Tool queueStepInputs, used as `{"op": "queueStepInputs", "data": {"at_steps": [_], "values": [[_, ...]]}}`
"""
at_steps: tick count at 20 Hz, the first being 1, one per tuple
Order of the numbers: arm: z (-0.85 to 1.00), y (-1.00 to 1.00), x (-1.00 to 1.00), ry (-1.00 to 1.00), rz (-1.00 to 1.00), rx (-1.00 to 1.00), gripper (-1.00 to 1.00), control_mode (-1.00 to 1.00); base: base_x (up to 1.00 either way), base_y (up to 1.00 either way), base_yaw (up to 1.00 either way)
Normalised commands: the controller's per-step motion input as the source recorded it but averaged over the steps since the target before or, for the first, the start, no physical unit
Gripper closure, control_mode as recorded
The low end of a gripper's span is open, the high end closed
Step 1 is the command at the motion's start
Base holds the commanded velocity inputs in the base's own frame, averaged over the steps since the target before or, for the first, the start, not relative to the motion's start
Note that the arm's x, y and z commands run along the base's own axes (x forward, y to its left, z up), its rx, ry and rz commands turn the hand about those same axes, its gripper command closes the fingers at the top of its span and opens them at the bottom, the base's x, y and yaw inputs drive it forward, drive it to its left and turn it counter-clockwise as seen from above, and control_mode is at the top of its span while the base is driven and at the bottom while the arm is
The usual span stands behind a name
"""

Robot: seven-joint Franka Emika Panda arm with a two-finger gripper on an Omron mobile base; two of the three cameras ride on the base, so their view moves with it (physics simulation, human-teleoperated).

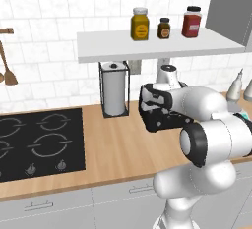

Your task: Start the toaster. Once the lever pops up, take the bread to the plate on the dining counter.

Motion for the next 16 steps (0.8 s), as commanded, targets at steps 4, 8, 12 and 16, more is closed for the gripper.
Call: {"op": "queueStepInputs", "data": {"at_steps": [4, 8, 12, 16], "values": [[-0.28, 0.0, -0.29, -0.02, 0.0, 0.0, -1.0, -1.0, 0.0, 0.0, 0.0], [0.0, 0.0, -0.46, -0.02, 0.0, 0.02, -1.0, -1.0, 0.0, 0.0, 0.0], [0.0, 0.0, -0.5, 0.0, 0.0, 0.02, -1.0, -1.0, 0.0, 0.0, 0.0], [-0.15, -0.04, -0.46, 0.0, 0.0, 0.04, -1.0, -1.0, 0.0, 0.0, 0.0]]}}
